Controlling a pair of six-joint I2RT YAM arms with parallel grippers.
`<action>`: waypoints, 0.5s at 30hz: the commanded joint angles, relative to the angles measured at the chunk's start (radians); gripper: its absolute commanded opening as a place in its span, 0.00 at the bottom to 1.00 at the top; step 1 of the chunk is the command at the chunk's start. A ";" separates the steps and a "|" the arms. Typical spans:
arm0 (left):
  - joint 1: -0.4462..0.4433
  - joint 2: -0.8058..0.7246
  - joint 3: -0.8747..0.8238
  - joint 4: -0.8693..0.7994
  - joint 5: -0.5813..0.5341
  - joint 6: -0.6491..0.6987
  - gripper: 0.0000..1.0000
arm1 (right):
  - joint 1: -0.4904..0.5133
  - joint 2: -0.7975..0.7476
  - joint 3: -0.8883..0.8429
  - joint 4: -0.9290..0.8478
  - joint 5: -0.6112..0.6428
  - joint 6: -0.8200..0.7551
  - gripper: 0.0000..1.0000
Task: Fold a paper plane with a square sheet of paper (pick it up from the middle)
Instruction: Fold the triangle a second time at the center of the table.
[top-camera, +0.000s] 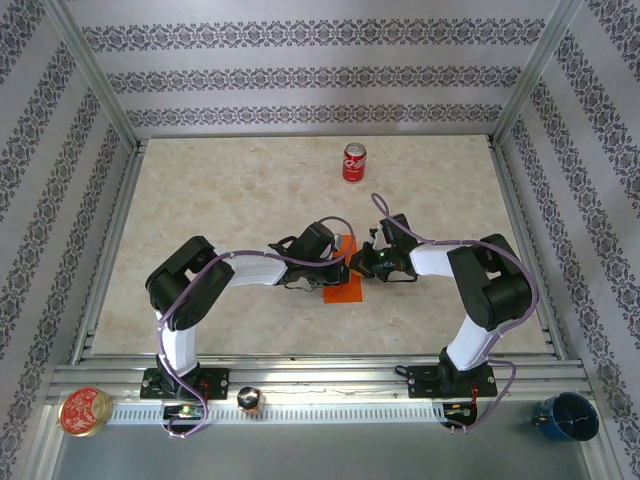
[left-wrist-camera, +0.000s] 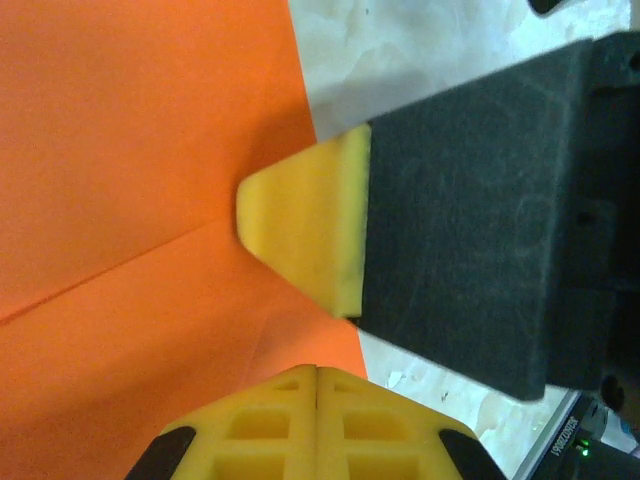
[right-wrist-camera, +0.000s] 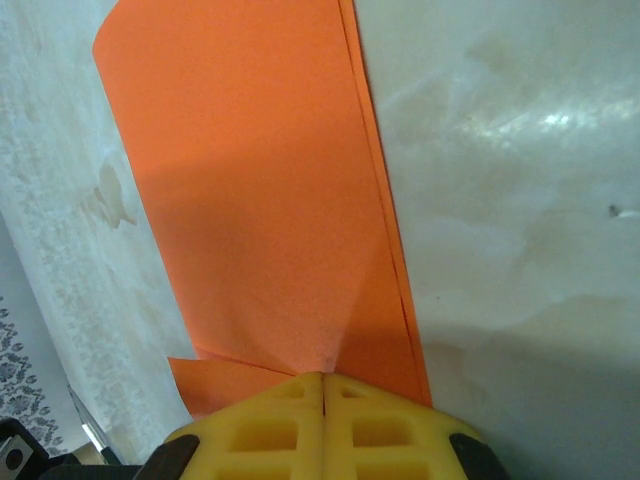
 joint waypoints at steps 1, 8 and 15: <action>-0.004 0.019 0.037 -0.011 -0.014 -0.025 0.00 | 0.006 0.023 -0.037 -0.067 0.089 -0.001 0.00; -0.005 0.062 0.057 -0.075 -0.034 -0.004 0.00 | 0.006 0.025 -0.042 -0.064 0.092 0.000 0.00; -0.005 0.057 -0.016 -0.076 -0.060 -0.008 0.00 | 0.006 0.036 -0.041 -0.062 0.095 -0.002 0.00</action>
